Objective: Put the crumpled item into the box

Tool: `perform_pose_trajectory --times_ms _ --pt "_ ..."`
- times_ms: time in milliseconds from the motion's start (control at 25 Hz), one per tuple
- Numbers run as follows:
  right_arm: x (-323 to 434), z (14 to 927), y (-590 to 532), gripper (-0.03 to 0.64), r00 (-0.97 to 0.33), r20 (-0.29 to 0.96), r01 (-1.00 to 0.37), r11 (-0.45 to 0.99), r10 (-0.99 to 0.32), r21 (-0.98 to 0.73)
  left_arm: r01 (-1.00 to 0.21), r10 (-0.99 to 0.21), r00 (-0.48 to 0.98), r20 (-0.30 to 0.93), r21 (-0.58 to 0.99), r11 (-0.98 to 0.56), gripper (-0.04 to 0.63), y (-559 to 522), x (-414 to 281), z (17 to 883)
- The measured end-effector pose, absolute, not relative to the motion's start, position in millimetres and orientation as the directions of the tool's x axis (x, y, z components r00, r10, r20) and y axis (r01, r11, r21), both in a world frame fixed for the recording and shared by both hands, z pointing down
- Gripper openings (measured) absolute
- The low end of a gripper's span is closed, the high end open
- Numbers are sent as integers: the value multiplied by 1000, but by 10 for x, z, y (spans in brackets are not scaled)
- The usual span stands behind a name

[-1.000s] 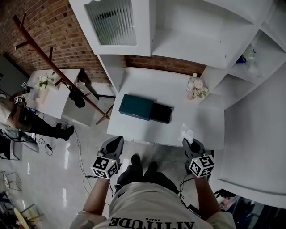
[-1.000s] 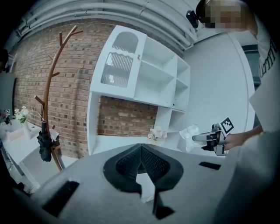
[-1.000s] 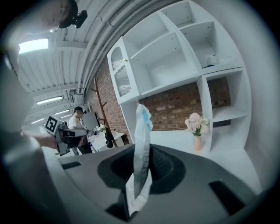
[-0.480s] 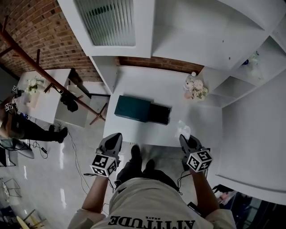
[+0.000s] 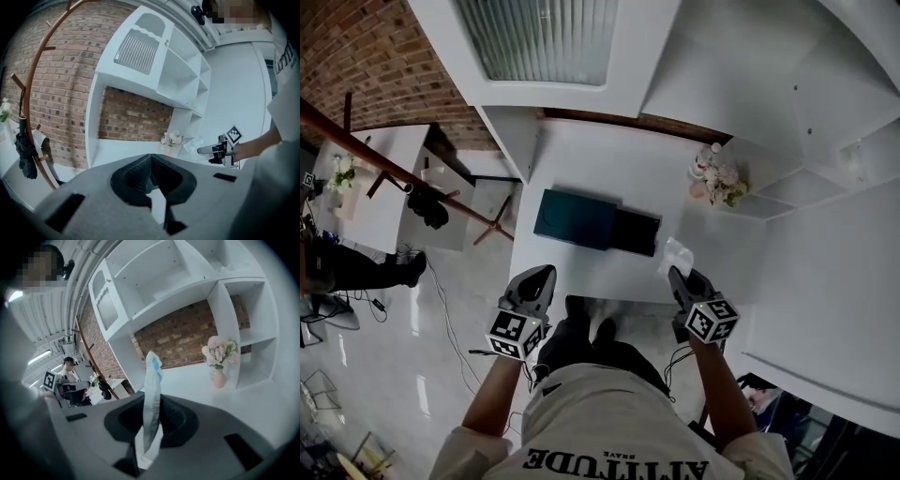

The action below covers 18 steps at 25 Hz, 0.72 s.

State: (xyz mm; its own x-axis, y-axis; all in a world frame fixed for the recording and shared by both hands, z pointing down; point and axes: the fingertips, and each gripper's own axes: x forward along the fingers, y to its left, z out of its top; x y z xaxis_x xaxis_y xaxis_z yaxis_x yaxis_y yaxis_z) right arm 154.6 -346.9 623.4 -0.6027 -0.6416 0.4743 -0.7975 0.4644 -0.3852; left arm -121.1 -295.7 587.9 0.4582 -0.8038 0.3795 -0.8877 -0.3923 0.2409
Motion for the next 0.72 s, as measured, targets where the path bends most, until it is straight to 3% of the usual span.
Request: perform_pose_trajectory --times_ms 720 --pt "1043 7344 -4145 72 -565 619 -825 383 -546 -415 -853 -753 518 407 309 -420 25 -3443 -1407 6333"
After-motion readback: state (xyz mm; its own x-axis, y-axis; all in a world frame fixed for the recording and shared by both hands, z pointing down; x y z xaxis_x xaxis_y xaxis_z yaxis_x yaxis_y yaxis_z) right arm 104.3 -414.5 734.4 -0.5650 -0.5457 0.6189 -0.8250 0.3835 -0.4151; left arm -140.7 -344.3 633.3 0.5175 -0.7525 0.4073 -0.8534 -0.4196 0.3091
